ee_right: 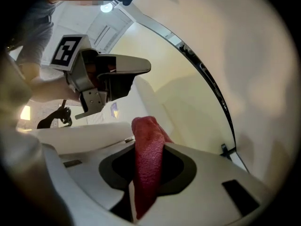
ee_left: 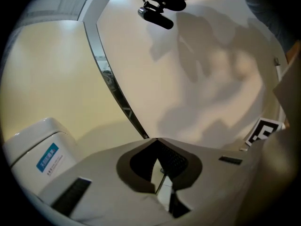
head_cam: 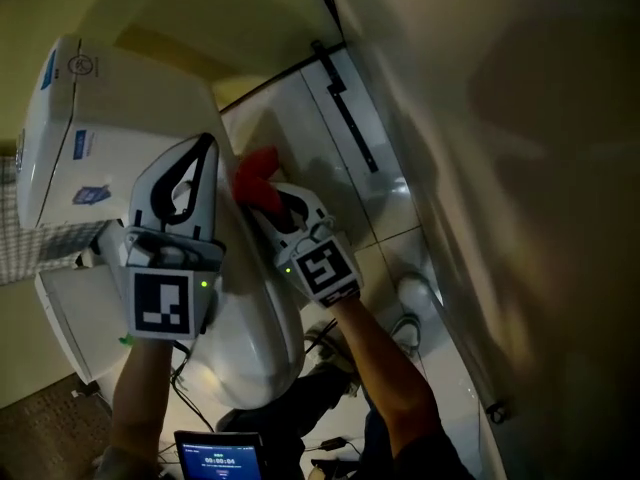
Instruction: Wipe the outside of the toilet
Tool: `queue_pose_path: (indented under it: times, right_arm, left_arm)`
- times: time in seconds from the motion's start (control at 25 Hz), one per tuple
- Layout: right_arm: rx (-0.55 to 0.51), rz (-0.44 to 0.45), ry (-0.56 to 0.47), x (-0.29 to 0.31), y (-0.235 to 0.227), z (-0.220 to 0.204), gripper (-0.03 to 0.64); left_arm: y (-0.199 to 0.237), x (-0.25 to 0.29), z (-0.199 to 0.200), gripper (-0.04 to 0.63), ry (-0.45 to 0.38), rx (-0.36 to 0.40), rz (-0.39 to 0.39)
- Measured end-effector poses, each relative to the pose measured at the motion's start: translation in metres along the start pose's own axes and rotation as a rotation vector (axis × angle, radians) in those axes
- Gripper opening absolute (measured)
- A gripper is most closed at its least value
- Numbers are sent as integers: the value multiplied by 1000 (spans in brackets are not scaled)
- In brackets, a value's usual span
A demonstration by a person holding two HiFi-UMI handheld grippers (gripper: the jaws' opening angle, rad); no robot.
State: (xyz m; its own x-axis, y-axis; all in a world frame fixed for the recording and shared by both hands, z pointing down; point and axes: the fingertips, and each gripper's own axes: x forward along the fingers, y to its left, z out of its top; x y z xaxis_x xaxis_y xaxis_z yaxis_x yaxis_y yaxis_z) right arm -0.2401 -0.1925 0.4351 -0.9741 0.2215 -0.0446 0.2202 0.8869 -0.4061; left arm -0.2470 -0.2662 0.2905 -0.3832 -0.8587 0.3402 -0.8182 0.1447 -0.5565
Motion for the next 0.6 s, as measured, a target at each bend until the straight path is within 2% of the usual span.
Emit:
queue_pose_path:
  times: [0.16, 0.36, 0.6]
  right_arm:
    - [52, -6, 54, -41, 26, -30, 91]
    - [121, -79, 111, -113, 64, -61, 91]
    - [199, -136, 176, -161, 98, -73, 91]
  left_arm:
    - [-14, -6, 0, 6, -7, -26, 17]
    - [-38, -23, -2, 6, 21, -119, -16]
    - [-57, -38, 0, 6, 27, -161, -54]
